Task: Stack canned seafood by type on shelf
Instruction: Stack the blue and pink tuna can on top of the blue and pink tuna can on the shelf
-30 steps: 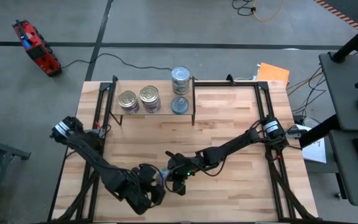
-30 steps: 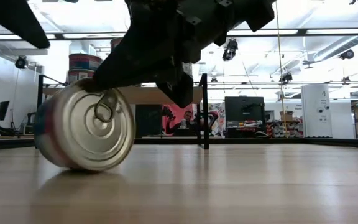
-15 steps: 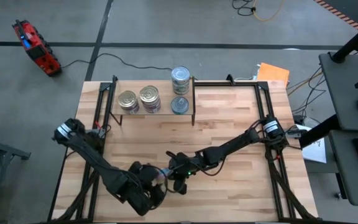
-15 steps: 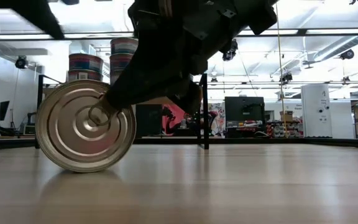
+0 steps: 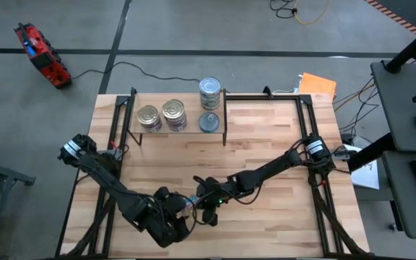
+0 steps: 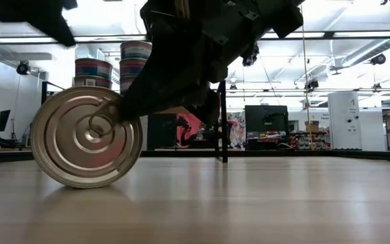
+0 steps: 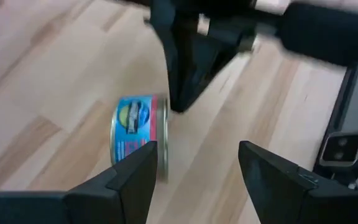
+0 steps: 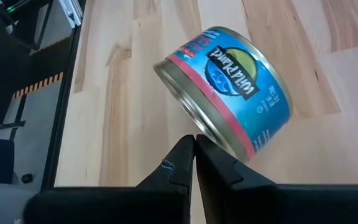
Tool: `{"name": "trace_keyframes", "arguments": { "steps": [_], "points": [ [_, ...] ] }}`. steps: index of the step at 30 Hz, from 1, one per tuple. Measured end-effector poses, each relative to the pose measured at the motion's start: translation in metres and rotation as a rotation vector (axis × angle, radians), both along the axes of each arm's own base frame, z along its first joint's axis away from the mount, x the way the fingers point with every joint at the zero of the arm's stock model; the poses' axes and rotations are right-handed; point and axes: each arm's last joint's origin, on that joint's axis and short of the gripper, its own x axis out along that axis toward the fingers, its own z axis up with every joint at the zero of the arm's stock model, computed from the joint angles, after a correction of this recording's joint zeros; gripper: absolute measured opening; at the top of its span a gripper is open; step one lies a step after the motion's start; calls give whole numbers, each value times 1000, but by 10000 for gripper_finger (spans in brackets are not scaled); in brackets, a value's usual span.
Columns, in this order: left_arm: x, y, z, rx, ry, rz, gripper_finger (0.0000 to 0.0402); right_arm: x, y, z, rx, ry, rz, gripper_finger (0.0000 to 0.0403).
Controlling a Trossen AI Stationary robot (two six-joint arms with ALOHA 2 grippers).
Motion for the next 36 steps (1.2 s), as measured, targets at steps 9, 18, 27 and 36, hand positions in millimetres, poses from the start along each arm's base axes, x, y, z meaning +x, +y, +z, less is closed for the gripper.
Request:
{"name": "trace_keyframes", "arguments": {
  "steps": [9, 18, 27, 36],
  "points": [
    [-10, 9, -24, -30, 7, -28, 210, -2, 4, -3, -4, 10, 10, 9],
    [-23, 22, -39, 18, 27, -20, 210, -3, 8, -13, 1, 39, 9, 9],
    [-20, 23, -38, 27, 27, -21, 210, -2, 9, -16, -2, 45, 6, 9],
    [-15, 20, -28, 28, 5, -58, 215, -1, 5, -15, -6, 41, -9, 9]
  ]
}}
